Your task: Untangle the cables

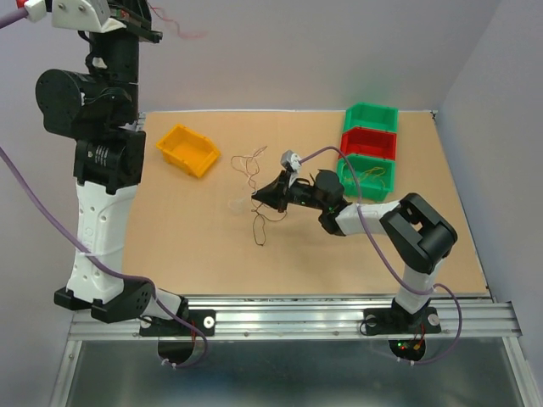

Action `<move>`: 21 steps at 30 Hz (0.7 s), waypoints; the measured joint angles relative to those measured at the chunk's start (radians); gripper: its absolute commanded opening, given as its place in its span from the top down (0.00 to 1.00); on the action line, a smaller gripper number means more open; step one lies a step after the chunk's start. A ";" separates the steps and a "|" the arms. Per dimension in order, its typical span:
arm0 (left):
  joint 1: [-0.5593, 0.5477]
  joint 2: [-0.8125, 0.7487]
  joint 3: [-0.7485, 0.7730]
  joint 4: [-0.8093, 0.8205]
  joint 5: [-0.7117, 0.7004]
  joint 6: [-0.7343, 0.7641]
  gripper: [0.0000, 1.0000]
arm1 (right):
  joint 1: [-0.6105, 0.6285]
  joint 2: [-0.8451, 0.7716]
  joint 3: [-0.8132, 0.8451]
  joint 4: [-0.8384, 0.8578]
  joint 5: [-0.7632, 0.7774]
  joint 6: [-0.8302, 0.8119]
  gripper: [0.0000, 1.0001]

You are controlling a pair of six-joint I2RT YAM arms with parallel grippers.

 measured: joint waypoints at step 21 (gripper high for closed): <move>0.145 0.238 -0.297 -0.080 0.085 0.047 1.00 | 0.000 -0.546 -0.255 -0.301 0.124 -0.246 0.86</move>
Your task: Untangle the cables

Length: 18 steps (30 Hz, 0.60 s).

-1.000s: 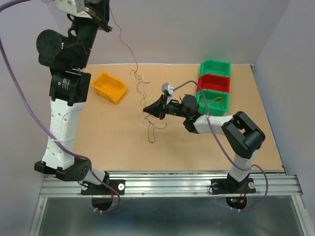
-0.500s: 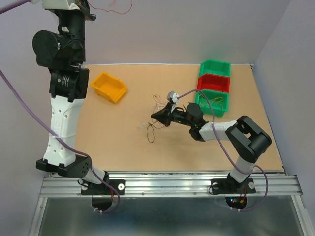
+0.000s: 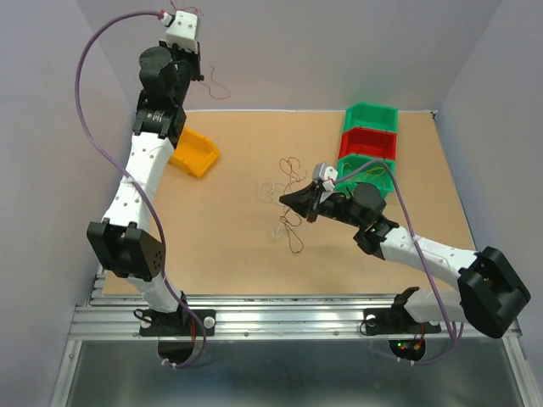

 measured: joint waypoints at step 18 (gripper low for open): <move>0.073 0.045 -0.294 0.041 0.153 0.135 1.00 | 0.000 0.055 0.001 -0.209 0.029 -0.061 0.16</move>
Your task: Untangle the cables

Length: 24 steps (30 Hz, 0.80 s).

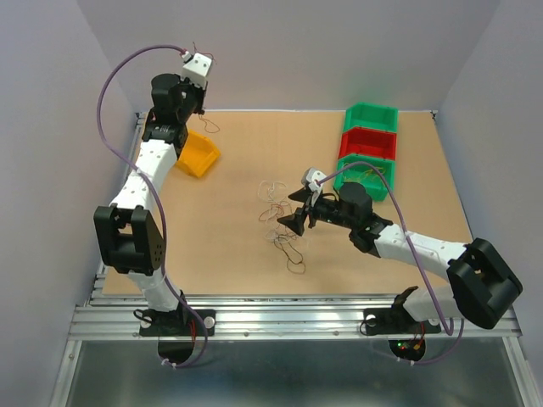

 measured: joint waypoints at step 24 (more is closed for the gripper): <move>0.153 0.155 -0.182 -0.120 0.048 0.446 1.00 | 0.000 0.002 0.000 0.010 0.043 0.016 0.15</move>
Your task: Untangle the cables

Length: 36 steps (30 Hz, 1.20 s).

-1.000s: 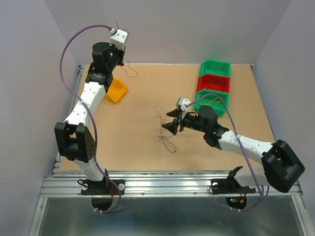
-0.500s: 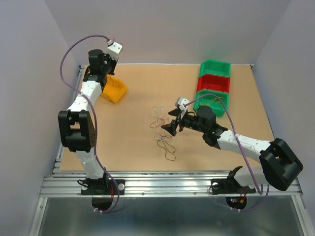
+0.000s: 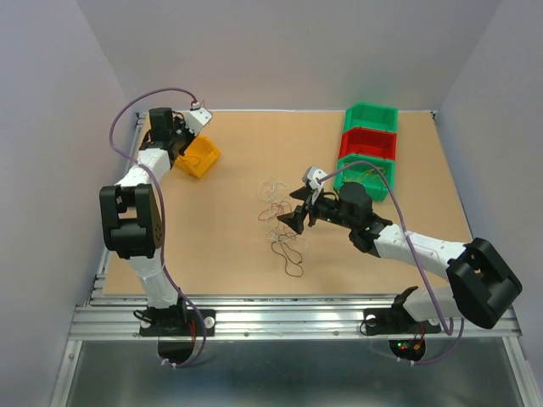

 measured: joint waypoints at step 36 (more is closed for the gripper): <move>0.066 0.113 0.203 -0.335 0.053 0.187 0.56 | 0.000 0.164 0.087 0.035 -0.005 0.060 0.15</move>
